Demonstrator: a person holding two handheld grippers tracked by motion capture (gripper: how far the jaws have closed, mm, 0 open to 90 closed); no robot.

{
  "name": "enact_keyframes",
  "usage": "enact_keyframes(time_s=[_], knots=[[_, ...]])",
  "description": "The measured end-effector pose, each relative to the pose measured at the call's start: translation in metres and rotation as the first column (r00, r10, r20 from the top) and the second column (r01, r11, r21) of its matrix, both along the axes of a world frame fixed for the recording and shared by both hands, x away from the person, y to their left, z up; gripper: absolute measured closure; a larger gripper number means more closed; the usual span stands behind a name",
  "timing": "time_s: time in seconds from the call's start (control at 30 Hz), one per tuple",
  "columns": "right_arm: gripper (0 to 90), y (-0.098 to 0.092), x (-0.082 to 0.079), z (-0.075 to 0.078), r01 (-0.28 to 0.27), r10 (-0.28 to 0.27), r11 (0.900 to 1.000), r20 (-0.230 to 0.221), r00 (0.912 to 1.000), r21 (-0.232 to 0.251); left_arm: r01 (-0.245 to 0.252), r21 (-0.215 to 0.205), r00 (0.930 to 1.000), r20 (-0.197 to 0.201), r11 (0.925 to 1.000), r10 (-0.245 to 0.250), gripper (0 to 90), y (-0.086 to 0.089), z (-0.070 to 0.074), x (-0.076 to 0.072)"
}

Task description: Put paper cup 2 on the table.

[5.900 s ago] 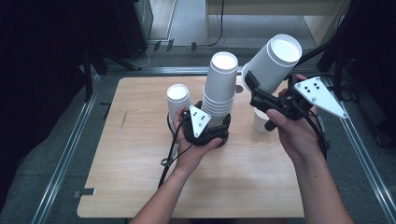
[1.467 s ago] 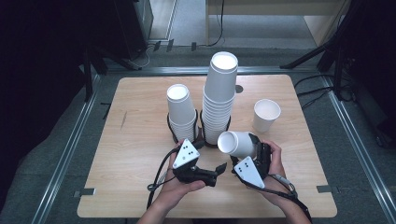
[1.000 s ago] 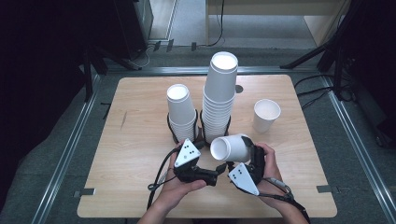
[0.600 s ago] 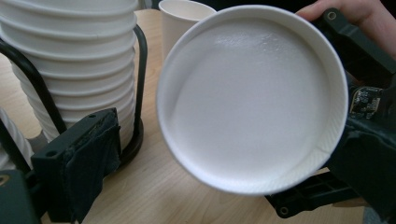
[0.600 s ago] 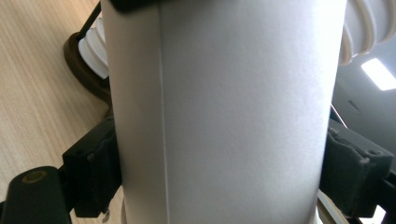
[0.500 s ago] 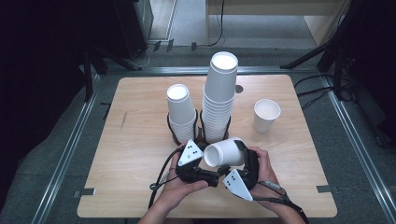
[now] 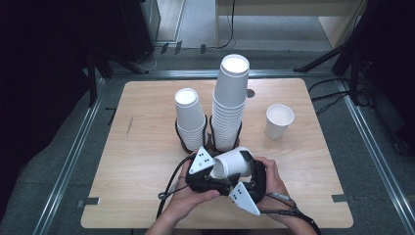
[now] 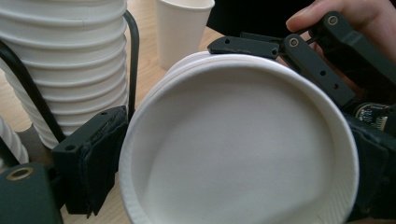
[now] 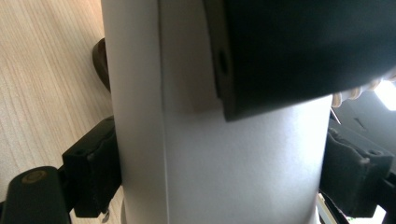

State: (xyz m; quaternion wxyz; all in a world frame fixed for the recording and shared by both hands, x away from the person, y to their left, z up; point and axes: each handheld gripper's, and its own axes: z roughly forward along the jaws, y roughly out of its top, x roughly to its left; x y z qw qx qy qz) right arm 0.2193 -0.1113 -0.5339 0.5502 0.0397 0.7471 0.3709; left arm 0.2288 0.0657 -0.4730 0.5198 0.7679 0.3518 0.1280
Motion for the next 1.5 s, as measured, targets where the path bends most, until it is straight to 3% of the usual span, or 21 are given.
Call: enact_keyframes(time_s=[0.13,0.37,0.83,1.13,1.5], knots=[[12.3,0.000,0.000,0.000,0.002,-0.001,1.000,0.006,1.0000,-0.019,-0.012,0.000,0.9999,0.000,0.9999,0.012,13.5,0.000,0.001,0.000],[12.3,-0.001,0.000,-0.001,0.006,-0.005,1.000,0.008,0.9999,-0.029,-0.004,-0.016,0.9999,-0.013,0.9999,0.004,18.3,0.001,0.001,0.000],[11.2,0.001,0.001,-0.003,0.007,-0.007,1.000,-0.003,1.0000,-0.027,0.002,-0.005,1.0000,-0.005,1.0000,-0.002,20.3,0.002,-0.001,0.000],[0.0,0.001,0.000,-0.001,-0.016,0.015,1.000,-0.064,0.9978,-0.008,-0.012,-0.005,0.9998,0.017,0.9999,0.012,22.0,0.004,-0.002,0.000],[0.0,-0.002,-0.005,0.010,-0.014,0.014,1.000,-0.036,0.9993,0.009,-0.045,-0.015,0.9985,0.030,0.9989,0.046,22.2,0.007,-0.005,0.001]])
